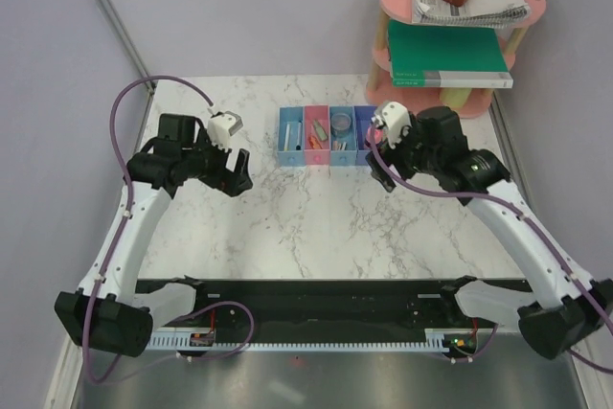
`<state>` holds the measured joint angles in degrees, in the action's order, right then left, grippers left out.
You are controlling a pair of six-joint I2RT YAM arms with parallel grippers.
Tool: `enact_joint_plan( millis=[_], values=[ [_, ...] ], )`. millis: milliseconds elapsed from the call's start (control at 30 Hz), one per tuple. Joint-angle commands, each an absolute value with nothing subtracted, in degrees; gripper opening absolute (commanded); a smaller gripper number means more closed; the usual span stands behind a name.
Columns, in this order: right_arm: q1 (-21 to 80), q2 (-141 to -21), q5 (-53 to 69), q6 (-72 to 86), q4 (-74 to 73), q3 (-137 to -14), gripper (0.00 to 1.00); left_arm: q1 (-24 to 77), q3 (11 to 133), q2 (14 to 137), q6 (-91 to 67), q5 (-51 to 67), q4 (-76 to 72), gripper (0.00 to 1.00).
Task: Sort the stationery into containers
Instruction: Reset both arms
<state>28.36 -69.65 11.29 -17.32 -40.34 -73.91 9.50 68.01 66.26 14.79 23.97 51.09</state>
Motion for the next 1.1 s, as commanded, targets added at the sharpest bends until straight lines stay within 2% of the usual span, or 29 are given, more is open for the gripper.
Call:
enact_joint_plan(
  millis=[0, 200, 533, 833, 1067],
  values=[
    [22.07, -59.52, 4.13, -19.51, -44.56, -66.72, 0.98, 9.14, 66.10, 59.17, 12.48, 22.41, 48.87, 1.00],
    [16.97, -52.47, 5.98, -15.56, -42.72, -61.53, 0.98, 9.14, 60.66, 52.83, 13.45, 23.91, 49.66, 1.00],
    [15.65, -53.08, 7.73, -16.78, -40.96, -60.12, 0.98, 9.14, 54.67, 49.66, 12.39, 26.46, 45.27, 1.00],
    [11.69, -53.70, 13.44, -16.87, -39.99, -60.29, 0.98, 7.21, 54.32, 46.76, 11.95, 23.47, 43.33, 1.00],
    [9.93, -53.61, 15.91, -18.11, -40.61, -60.47, 0.98, 3.35, 54.32, 46.41, 11.60, 30.40, 43.68, 1.00]
  ],
)
